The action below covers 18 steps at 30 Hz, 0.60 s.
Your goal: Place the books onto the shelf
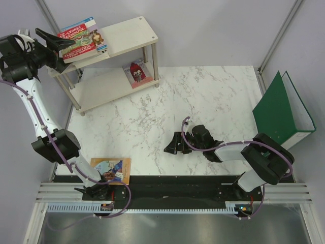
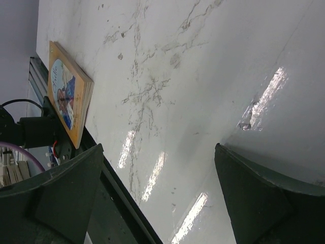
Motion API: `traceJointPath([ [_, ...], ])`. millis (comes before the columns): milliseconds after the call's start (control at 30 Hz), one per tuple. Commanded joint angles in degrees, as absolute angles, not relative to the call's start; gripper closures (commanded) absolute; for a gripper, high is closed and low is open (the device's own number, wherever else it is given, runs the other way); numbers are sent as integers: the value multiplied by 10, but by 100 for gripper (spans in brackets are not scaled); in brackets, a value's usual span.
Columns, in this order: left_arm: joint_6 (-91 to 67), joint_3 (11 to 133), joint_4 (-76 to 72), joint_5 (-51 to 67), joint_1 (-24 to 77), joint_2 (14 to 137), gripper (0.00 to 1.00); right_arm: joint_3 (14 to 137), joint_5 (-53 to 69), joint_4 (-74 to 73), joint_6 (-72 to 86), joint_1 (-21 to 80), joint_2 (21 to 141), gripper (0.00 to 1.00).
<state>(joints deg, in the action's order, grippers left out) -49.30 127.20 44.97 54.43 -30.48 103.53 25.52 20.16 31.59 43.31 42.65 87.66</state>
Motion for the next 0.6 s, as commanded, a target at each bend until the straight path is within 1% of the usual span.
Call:
traceJointPath([
  [0,-408,1289,543,449,-310,1019,0,255,207,279,432,431,900,2],
  [100,-387,1299,562,420,-311,1016,0,255,209,281,432,431,903,2],
  [333,-358,1296,599,425,-313,1034,0,256,215,289,435,431,913,2],
  [567,-354,1278,606,387,-314,1017,0,257,222,298,439,431,923,2],
])
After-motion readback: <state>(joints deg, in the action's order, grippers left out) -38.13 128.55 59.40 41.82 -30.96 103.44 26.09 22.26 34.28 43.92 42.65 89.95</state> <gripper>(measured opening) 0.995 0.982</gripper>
